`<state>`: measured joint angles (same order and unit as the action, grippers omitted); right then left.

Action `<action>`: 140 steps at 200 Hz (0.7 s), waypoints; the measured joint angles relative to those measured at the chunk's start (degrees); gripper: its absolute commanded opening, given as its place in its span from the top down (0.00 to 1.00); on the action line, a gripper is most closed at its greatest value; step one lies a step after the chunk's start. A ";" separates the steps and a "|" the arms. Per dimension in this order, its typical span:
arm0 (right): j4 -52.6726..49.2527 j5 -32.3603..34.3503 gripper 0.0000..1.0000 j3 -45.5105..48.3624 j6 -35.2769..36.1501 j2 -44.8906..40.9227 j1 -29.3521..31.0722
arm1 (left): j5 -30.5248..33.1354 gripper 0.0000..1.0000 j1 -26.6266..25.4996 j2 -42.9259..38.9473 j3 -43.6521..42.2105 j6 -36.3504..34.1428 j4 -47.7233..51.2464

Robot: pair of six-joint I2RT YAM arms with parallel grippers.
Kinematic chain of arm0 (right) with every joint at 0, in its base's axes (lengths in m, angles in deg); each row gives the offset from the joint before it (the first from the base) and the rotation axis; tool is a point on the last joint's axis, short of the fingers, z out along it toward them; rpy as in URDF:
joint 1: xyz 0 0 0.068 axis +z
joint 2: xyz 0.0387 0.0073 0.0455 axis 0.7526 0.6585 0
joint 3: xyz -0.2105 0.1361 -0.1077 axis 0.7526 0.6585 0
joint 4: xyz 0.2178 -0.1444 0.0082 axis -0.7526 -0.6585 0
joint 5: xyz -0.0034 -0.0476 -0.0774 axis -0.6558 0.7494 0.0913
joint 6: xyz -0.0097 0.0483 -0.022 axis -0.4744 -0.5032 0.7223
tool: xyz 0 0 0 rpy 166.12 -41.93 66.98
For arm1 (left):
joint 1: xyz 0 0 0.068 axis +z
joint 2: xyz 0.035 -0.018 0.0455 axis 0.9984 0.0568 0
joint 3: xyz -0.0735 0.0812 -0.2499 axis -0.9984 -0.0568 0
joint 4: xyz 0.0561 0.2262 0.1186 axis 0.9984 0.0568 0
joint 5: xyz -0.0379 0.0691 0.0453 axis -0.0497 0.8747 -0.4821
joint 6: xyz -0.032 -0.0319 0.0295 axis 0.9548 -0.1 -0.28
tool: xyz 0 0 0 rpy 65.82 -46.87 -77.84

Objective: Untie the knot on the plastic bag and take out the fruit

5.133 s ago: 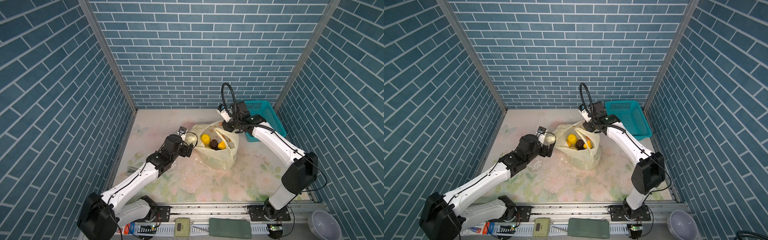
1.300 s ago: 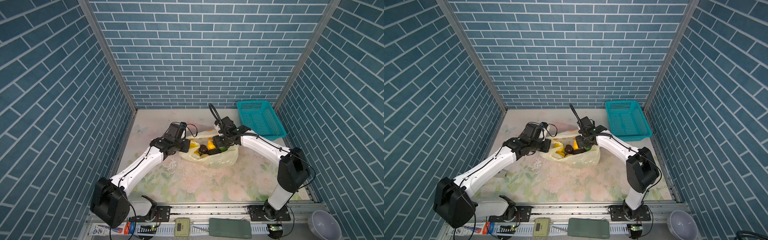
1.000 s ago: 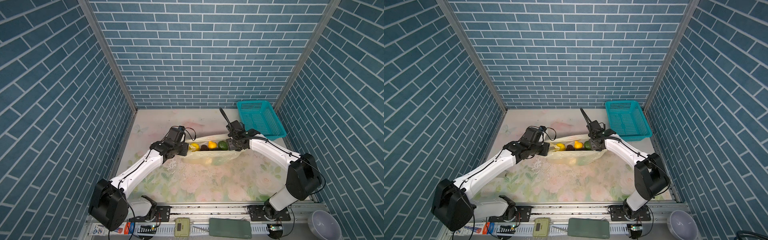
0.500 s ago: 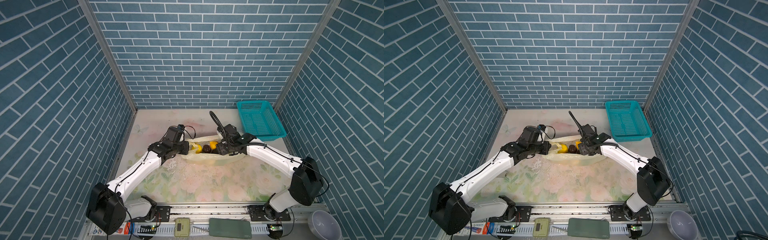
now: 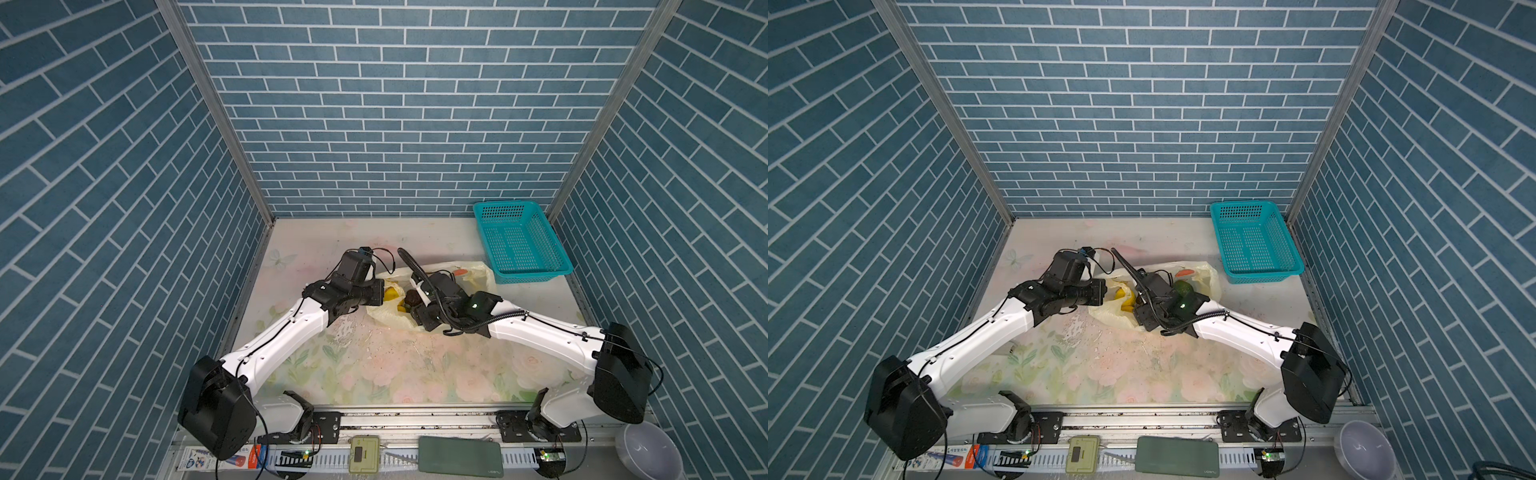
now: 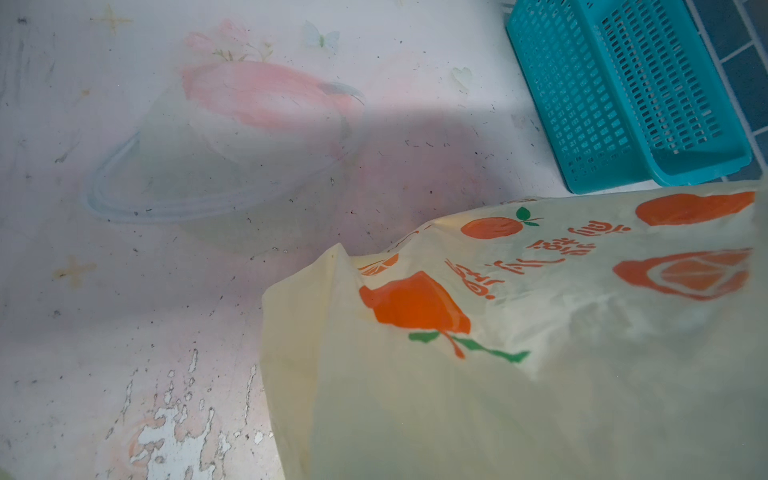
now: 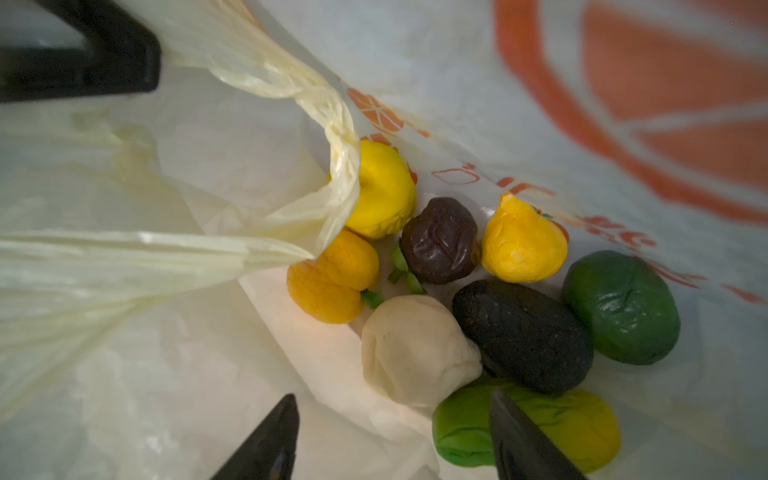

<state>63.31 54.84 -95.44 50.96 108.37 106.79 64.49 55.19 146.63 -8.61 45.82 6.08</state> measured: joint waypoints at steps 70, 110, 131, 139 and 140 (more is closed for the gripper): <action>4.94 -3.67 0.26 8.35 0.26 0.70 6.64 | 0.63 1.00 0.00 3.08 3.08 2.64 1.11; 6.34 -7.10 0.24 11.02 -1.11 1.84 6.16 | 0.57 0.77 -0.15 1.90 1.60 1.92 1.03; 6.88 -8.33 0.24 10.99 -1.31 0.52 4.92 | 0.15 0.42 -0.26 -0.37 -0.24 1.29 1.22; 7.21 -8.79 0.24 10.99 -1.33 -0.20 4.22 | -0.11 0.35 -0.26 -1.36 -0.76 1.22 1.29; 7.23 -8.83 0.24 10.99 -1.33 -0.26 4.15 | -0.20 0.34 -0.26 -1.55 -0.87 1.60 1.29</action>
<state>70.55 46.01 -84.45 49.63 108.11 110.94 64.29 54.93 145.08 -9.48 47.42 7.37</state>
